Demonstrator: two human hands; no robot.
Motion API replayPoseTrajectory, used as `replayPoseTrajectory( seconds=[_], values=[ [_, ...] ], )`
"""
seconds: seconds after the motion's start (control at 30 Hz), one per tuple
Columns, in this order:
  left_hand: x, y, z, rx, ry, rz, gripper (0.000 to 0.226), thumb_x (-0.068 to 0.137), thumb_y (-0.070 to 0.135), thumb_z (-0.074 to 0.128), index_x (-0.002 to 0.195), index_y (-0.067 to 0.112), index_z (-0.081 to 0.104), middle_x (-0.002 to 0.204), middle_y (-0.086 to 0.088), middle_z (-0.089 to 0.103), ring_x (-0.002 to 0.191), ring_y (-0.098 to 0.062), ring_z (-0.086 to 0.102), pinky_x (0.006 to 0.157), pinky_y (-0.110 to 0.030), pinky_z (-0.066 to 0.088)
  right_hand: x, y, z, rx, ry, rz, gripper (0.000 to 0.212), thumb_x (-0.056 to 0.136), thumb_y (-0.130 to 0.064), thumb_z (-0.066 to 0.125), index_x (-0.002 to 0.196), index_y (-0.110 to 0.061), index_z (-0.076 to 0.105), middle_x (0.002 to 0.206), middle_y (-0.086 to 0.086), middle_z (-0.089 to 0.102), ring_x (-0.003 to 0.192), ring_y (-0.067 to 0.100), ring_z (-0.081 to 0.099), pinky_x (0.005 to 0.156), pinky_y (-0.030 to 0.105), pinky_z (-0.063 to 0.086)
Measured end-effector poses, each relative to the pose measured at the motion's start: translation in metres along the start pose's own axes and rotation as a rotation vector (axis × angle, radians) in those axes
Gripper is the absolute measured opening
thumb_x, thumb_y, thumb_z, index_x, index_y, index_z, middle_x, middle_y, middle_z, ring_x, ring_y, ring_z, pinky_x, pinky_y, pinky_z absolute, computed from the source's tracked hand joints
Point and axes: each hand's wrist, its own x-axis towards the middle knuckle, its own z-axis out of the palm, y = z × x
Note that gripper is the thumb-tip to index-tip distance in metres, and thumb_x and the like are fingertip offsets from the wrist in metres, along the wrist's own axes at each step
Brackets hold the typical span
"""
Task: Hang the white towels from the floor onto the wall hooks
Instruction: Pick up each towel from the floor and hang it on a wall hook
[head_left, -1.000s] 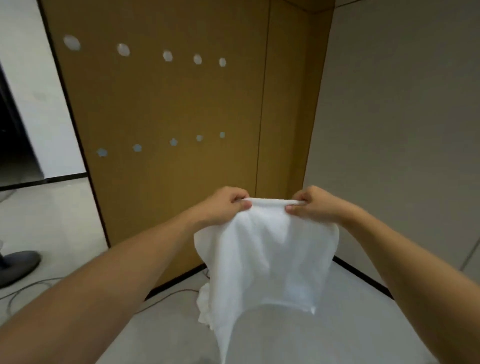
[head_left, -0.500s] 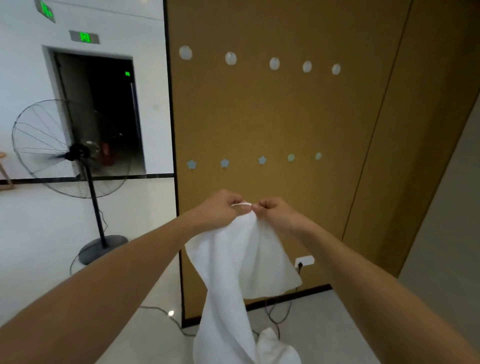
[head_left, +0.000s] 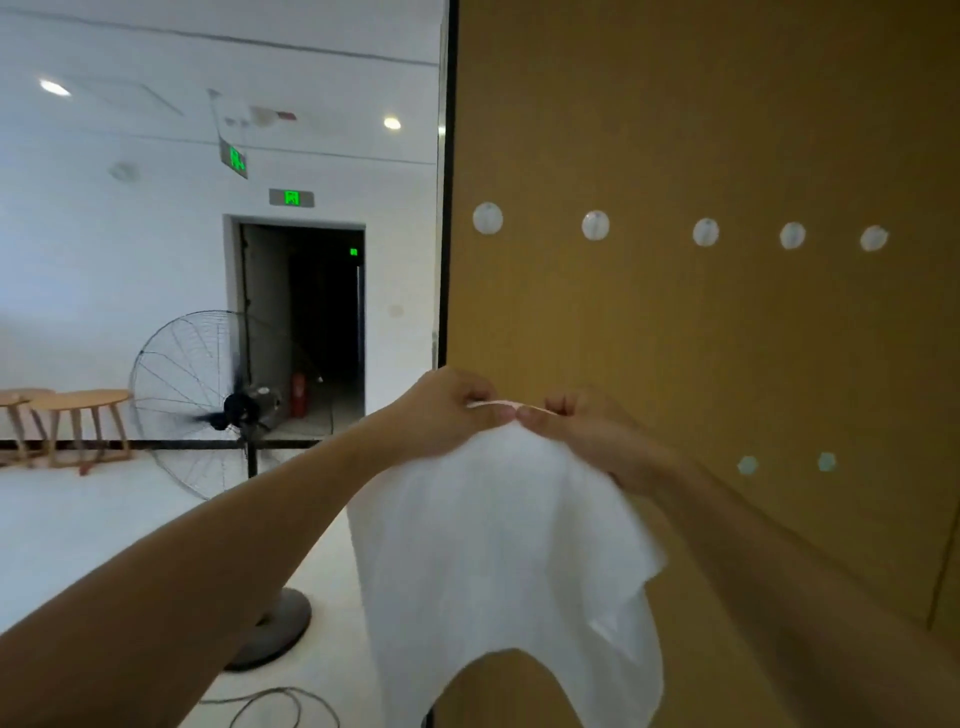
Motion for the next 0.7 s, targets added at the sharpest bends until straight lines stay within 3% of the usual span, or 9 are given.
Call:
replayPoseTrajectory(
  seconds=[0.1,0.17,0.33,0.43,0.57,0.7],
  values=[
    [0.041,-0.024,-0.012,0.045,0.042,-0.023,0.028,0.088,0.047,0.067,0.076,0.021,0.071,0.077,0.005,0.069,0.079,-0.012,0.066,0.075,-0.033,0.055,0.059,0.005,-0.013,-0.133,-0.01,-0.071,0.032,0.097,-0.029,0.061,0.081,-0.001,0.064,0.069,0.003,0.055,0.06,0.015,0.048,0.053,0.025,0.035],
    [0.07,-0.043,-0.017,0.078,0.057,-0.055,0.027,0.086,0.048,0.068,0.072,0.026,0.07,0.069,0.012,0.066,0.071,-0.004,0.064,0.066,-0.027,0.052,0.1,0.012,-0.022,-0.166,0.011,-0.112,0.033,0.098,-0.027,0.059,0.089,0.004,0.065,0.073,0.004,0.058,0.064,0.016,0.051,0.058,0.026,0.039],
    [0.148,-0.077,-0.023,0.118,0.261,-0.097,0.032,0.086,0.046,0.069,0.061,0.026,0.065,0.059,0.012,0.061,0.058,0.003,0.058,0.053,-0.008,0.038,0.202,0.029,-0.044,-0.232,0.082,-0.23,0.031,0.1,-0.03,0.054,0.07,-0.02,0.059,0.068,-0.007,0.054,0.062,0.01,0.048,0.057,0.025,0.037],
    [0.199,-0.082,-0.032,0.256,0.406,-0.053,0.027,0.089,0.042,0.066,0.067,0.025,0.067,0.064,0.01,0.062,0.064,0.0,0.058,0.054,-0.01,0.034,0.263,0.024,-0.061,-0.33,0.223,-0.297,0.031,0.099,-0.037,0.051,0.07,-0.027,0.055,0.07,-0.012,0.054,0.068,0.01,0.051,0.058,0.025,0.034],
    [0.257,-0.082,-0.06,0.371,0.692,0.008,0.017,0.088,0.041,0.065,0.08,0.026,0.069,0.074,0.014,0.064,0.072,-0.002,0.055,0.066,-0.014,0.035,0.329,-0.009,-0.089,-0.434,0.481,-0.488,0.026,0.094,-0.048,0.054,0.079,-0.028,0.063,0.074,-0.015,0.062,0.068,0.006,0.057,0.054,0.024,0.034],
    [0.3,-0.076,-0.085,0.465,0.943,0.109,0.011,0.088,0.04,0.063,0.089,0.03,0.065,0.076,0.013,0.064,0.076,-0.008,0.057,0.076,-0.024,0.037,0.372,-0.048,-0.107,-0.646,0.682,-0.724,0.022,0.096,-0.042,0.052,0.09,-0.025,0.066,0.078,-0.008,0.063,0.068,0.014,0.055,0.06,0.03,0.04]
  ],
)
